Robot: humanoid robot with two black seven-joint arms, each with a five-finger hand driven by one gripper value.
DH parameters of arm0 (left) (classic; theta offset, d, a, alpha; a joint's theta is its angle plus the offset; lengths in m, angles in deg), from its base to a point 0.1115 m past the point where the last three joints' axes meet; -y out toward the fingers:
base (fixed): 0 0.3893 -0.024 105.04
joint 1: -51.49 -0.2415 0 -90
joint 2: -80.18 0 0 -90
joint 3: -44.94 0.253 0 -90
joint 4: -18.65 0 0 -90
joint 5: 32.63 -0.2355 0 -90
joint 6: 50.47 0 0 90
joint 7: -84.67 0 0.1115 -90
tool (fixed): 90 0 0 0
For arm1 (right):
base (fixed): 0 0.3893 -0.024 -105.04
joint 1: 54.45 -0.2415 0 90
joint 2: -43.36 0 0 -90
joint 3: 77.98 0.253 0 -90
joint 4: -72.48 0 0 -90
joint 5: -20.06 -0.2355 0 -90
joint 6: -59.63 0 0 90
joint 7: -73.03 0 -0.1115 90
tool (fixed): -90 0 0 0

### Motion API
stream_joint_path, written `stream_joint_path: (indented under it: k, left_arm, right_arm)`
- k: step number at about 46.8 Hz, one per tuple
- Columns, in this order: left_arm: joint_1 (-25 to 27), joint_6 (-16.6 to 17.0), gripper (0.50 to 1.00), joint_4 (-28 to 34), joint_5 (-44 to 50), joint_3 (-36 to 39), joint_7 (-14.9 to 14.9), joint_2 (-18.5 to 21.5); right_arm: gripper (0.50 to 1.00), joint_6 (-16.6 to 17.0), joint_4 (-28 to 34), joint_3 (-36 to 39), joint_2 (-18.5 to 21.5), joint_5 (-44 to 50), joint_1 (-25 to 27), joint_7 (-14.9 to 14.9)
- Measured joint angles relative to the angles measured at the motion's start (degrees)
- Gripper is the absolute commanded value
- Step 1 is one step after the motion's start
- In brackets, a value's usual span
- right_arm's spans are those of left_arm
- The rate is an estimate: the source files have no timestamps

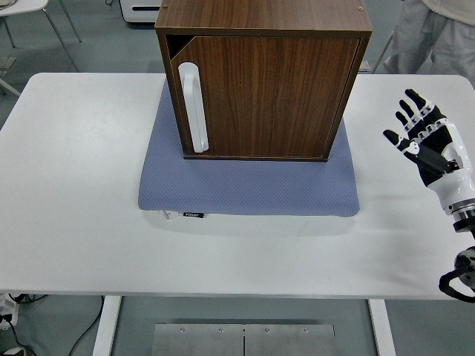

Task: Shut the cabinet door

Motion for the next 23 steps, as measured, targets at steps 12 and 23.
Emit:
stream_joint_path:
  k: [12,23]
  left_arm:
    - [0.0,0.0,1.000,0.0,0.0,0.0,0.0,0.0]
    - [0.0,0.0,1.000,0.0,0.0,0.0,0.0,0.0]
  right_arm:
    - [1.000,0.1,3.0,0.2,0.5,-0.1,-2.1,0.0]
    - [1.000,0.4,5.3,0.1,0.5,-2.8,-3.6,0.0]
